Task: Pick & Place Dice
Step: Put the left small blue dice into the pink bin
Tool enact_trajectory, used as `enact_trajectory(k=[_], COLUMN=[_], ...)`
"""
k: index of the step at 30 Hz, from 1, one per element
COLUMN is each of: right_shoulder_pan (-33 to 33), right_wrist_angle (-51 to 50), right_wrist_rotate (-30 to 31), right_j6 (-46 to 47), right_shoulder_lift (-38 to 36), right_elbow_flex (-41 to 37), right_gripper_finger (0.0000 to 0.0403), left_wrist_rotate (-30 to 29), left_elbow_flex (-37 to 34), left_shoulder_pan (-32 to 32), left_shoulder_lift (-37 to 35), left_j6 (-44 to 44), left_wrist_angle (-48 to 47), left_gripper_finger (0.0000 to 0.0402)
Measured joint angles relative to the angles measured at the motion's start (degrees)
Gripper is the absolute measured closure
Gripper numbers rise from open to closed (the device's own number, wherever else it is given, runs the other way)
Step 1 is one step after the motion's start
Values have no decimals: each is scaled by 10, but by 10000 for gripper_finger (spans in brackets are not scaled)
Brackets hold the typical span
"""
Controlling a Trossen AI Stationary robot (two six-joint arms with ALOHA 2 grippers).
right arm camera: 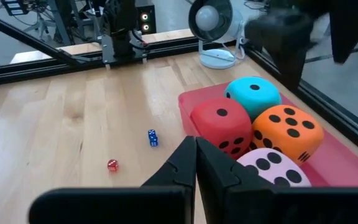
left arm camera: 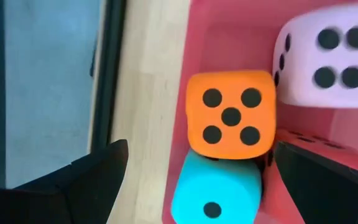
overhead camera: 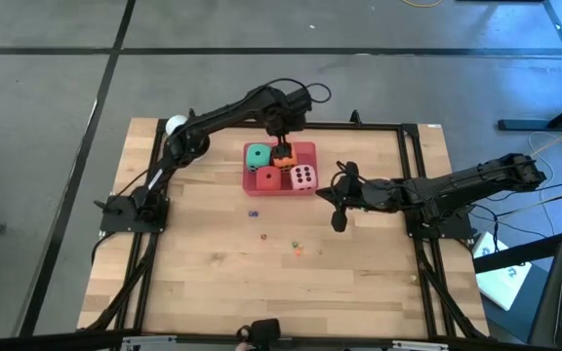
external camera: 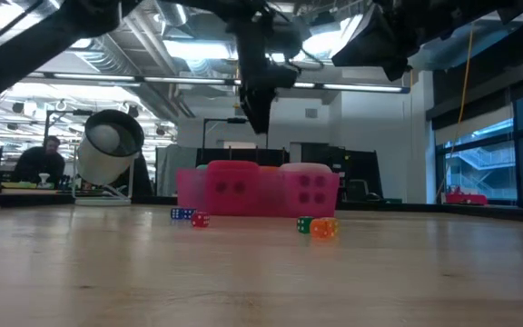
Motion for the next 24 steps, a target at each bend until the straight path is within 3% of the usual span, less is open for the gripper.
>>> enact_trajectory(k=[7,12,18,24], right_shoulder_pan=[0,0,-1,-15], right_wrist_angle=[19,48,92,112], right_wrist_rotate=[0,0,0,0], right_j6=[-25,-62,-88,-99], right_shoulder_lift=[0,0,0,0], right_elbow_flex=[0,0,0,0], right_gripper_finger=[392,392,392,392], left_wrist_rotate=[39,93,78,78], left_elbow_flex=[0,0,-9,-91], left_shoulder_pan=[-6,-20,-52,-87], left_shoulder_lift=[-55,-97,-149,-218], left_j6=[-85,-79,-79,-55], left_wrist_angle=[7,1,12,97], left_gripper_finger=[2,2,2,2])
